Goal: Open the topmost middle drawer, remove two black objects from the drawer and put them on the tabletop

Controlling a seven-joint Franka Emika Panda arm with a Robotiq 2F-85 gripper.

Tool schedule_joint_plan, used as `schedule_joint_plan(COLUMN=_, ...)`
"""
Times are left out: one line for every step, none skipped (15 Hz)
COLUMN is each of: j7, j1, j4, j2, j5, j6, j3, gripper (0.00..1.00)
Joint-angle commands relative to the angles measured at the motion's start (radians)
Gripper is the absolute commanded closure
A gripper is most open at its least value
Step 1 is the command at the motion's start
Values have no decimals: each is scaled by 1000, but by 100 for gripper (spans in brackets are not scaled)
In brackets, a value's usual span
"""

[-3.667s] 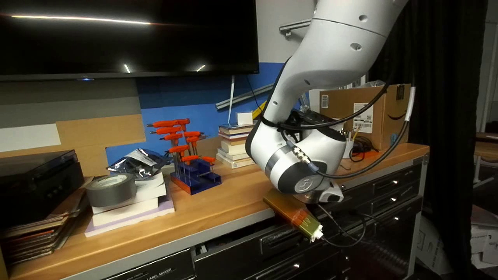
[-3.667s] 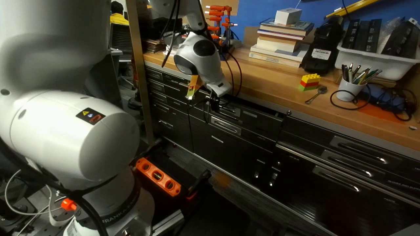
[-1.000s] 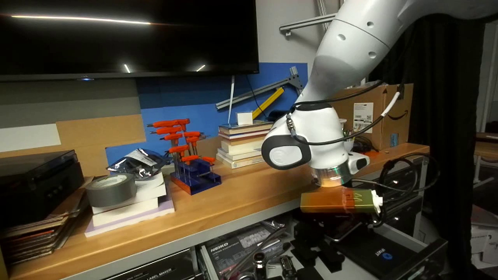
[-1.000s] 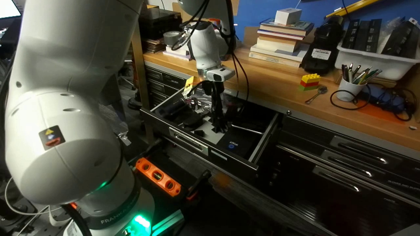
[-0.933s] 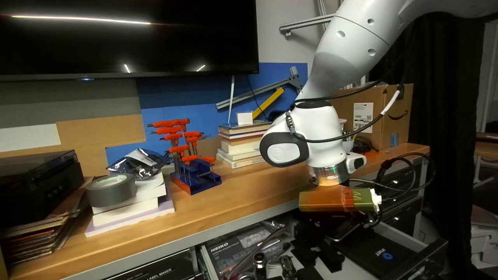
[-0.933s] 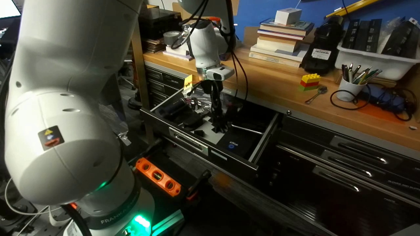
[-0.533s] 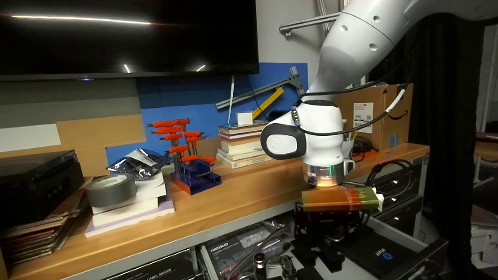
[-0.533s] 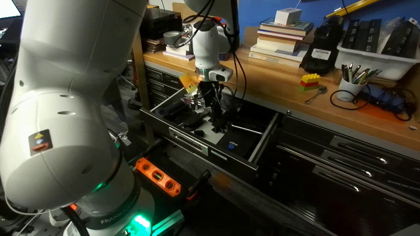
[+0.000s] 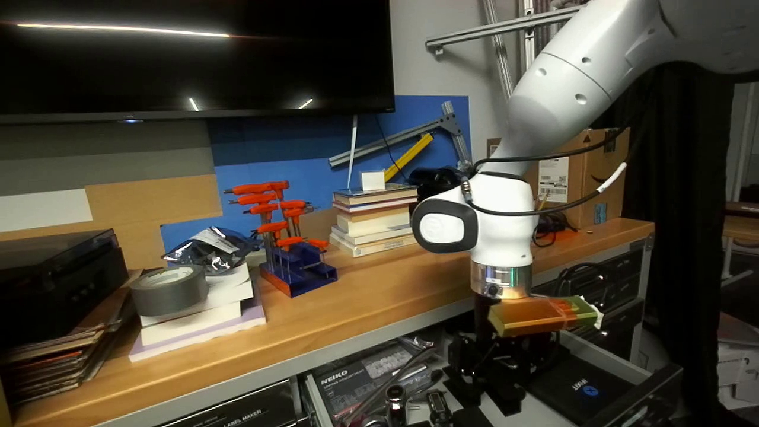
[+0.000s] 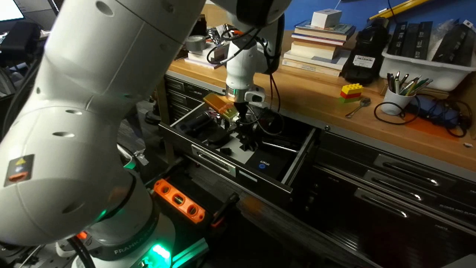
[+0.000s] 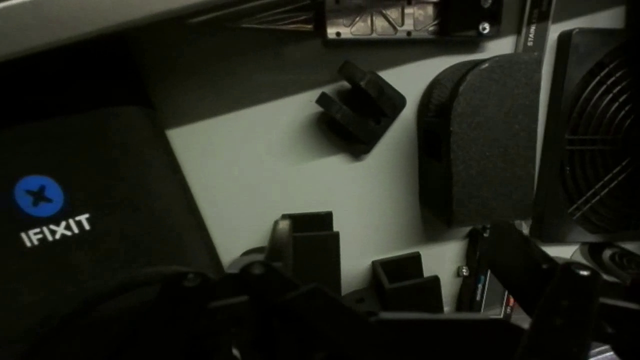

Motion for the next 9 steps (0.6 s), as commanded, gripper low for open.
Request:
schedule_joint_plan(j7=-120, j1=-21, j4=43, j2=42, j5=13, j6=26, j3=1, gripper=0)
schedule_joint_plan(j7=-135, j1=-22, j4=49, j2=48, j5=13, j6=27, j3=-2, gripper=0)
schedule_joint_plan(j7=-150, j1=-25, j4=53, j2=54, j5=13, j6=25, j3=-4, gripper=0)
schedule_joint_plan(j7=-162, j1=-25, j4=57, j2=58, j5=13, j6=23, j3=-7, gripper=0)
schedule_joint_plan(j7=-165, j1=-18, j4=63, j2=58, j5=13, j6=16, j3=-18, gripper=0)
schedule_joint_plan(j7=-169, j1=-13, j4=66, j2=59, j5=13, j6=12, j3=-25, gripper=0)
schedule_joint_plan(j7=-163, j1=-1, j4=70, j2=56, j5=8, j6=7, j3=-40, gripper=0)
schedule_joint_plan(j7=-157, j1=8, j4=72, j2=54, j5=3, j6=3, j3=-51, gripper=0)
schedule_joint_plan(j7=-147, j1=21, j4=75, j2=50, j5=-4, j6=0, j3=-68, gripper=0)
